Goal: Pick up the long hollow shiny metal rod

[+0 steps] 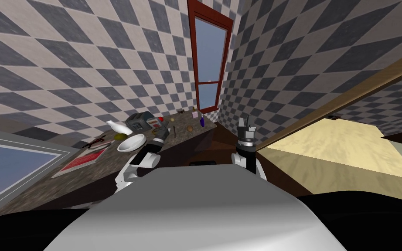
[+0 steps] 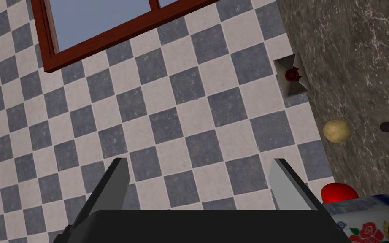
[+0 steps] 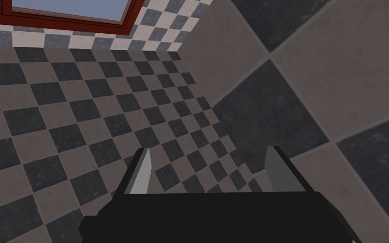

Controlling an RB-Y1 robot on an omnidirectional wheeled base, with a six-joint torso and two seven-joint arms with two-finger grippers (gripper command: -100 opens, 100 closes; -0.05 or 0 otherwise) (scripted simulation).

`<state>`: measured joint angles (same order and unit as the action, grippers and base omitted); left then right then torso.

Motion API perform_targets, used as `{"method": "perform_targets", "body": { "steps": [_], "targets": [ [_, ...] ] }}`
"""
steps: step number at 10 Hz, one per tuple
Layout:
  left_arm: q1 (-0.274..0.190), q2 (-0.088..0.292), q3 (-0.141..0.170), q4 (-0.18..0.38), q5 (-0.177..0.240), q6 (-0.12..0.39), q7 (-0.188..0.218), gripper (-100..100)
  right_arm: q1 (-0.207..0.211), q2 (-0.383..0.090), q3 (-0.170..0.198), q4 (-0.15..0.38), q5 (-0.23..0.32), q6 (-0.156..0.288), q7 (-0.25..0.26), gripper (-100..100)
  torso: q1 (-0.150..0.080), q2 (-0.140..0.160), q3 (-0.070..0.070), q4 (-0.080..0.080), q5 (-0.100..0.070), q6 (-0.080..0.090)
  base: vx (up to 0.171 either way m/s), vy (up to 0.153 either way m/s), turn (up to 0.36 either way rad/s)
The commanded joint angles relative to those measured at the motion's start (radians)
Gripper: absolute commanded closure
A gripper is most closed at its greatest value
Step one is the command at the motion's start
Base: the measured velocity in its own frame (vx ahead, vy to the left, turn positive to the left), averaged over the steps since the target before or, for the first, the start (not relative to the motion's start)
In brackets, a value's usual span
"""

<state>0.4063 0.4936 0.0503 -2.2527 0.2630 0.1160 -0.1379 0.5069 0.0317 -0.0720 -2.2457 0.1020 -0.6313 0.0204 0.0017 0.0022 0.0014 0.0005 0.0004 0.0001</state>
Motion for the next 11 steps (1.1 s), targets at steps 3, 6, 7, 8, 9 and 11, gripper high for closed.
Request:
{"method": "perform_targets", "body": {
  "steps": [3, 6, 7, 8, 9, 11],
  "targets": [
    [-0.005, 0.056, 0.004, 0.021, 0.045, 0.088, -0.024, -100, 0.000, 0.000, 0.000, 0.000, 0.000, 0.000, 0.000, 0, 0.000, -0.001, 0.000, 0.000, 0.000, 0.000, -0.029, 0.016, -0.057],
    [-0.015, 0.140, 0.008, 0.055, 0.113, 0.172, -0.054, -100, 0.000, 0.000, 0.000, 0.000, 0.000, 0.000, 0.000, 0, 0.000, -0.001, -0.001, 0.000, 0.000, 0.000, -0.023, 0.015, -0.070],
    [-0.015, 0.140, 0.008, 0.055, 0.113, 0.190, -0.054, -100, 0.000, 0.000, 0.000, 0.000, 0.000, 0.000, 0.000, 0, 0.000, -0.001, -0.001, 0.000, 0.000, 0.000, -0.015, 0.013, -0.057],
    [-0.019, 0.184, 0.010, 0.074, 0.148, 0.223, -0.069, -100, 0.000, 0.000, 0.000, 0.000, 0.000, 0.000, 0.000, 0, -0.001, -0.002, -0.001, 0.000, 0.000, 0.000, -0.017, 0.016, -0.104],
    [-0.019, 0.184, 0.010, 0.074, 0.148, 0.240, -0.069, -100, 0.000, 0.000, 0.000, 0.000, 0.000, 0.000, 0.000, 0, 0.000, -0.002, -0.001, 0.000, 0.000, 0.000, -0.012, 0.016, -0.069],
    [-0.023, 0.228, 0.010, 0.094, 0.184, 0.289, -0.085, -100, 0.000, 0.000, 0.000, 0.000, 0.000, 0.000, 0.000, 0, 0.000, -0.002, -0.001, 0.000, 0.000, 0.000, -0.007, 0.014, -0.103]
  ]
}}
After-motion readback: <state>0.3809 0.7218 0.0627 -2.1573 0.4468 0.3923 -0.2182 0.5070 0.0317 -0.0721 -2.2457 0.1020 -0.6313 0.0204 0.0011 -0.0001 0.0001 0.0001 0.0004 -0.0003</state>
